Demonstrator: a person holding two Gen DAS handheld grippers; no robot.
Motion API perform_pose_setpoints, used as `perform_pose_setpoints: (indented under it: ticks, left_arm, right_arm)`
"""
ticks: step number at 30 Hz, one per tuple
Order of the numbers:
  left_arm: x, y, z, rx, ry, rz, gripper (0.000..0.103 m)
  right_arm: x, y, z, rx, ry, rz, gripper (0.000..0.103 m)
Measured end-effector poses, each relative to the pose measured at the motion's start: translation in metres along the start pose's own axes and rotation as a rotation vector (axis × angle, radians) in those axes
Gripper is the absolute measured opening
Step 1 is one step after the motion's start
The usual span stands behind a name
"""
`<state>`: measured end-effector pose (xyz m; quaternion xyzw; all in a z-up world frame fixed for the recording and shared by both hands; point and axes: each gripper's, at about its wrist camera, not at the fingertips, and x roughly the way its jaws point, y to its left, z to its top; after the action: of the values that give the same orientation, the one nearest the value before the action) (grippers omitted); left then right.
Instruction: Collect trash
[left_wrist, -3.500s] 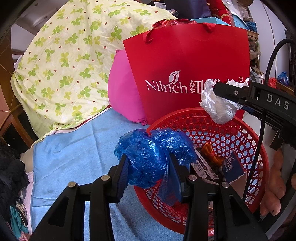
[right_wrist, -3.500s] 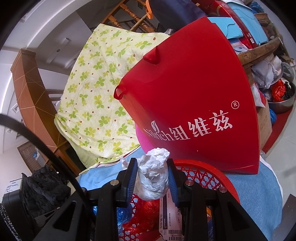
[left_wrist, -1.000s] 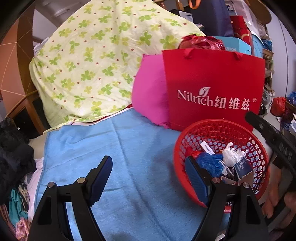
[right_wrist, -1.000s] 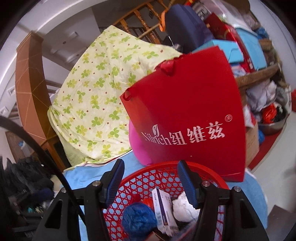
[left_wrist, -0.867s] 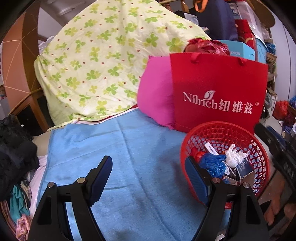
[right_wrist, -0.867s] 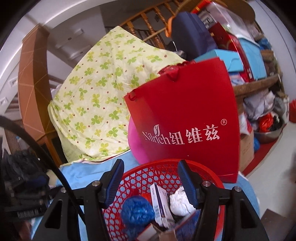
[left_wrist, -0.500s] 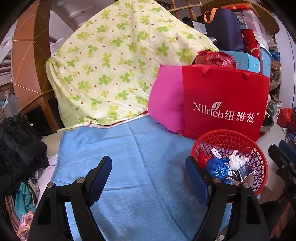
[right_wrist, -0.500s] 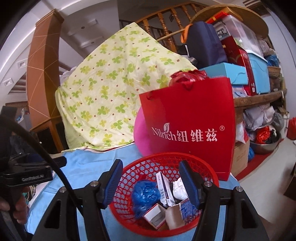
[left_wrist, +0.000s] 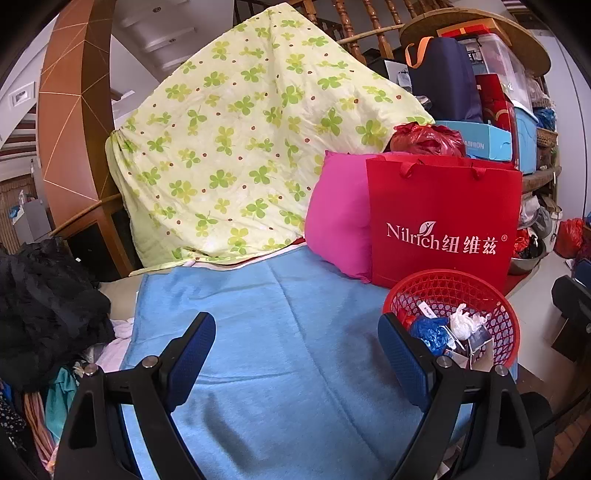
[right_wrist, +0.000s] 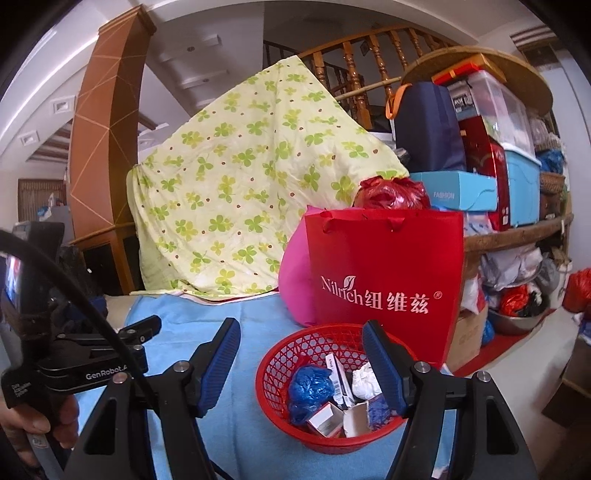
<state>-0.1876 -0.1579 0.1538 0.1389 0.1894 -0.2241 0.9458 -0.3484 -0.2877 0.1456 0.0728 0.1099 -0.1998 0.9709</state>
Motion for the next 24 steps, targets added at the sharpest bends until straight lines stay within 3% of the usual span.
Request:
perform_pose_setpoints:
  ticks: [5,8,13,24]
  left_arm:
    - [-0.02,0.006,-0.001,-0.002,-0.017,0.025,0.09]
    - [-0.03,0.008,0.0,0.001,-0.023,0.026,0.098]
    - [-0.049,0.009,0.003,0.016,-0.058,0.022,0.099]
    - [-0.066,0.008,0.006,0.024,-0.056,-0.015,0.099]
  right_arm:
    - [-0.011,0.008,0.004,-0.021,0.043,-0.002,0.072]
    - [-0.016,0.01,0.003,-0.029,0.06,-0.009,0.072]
    - [-0.026,0.014,0.005,-0.045,0.073,-0.008,0.072]
    - [-0.043,0.011,0.011,-0.052,0.092,-0.016,0.072]
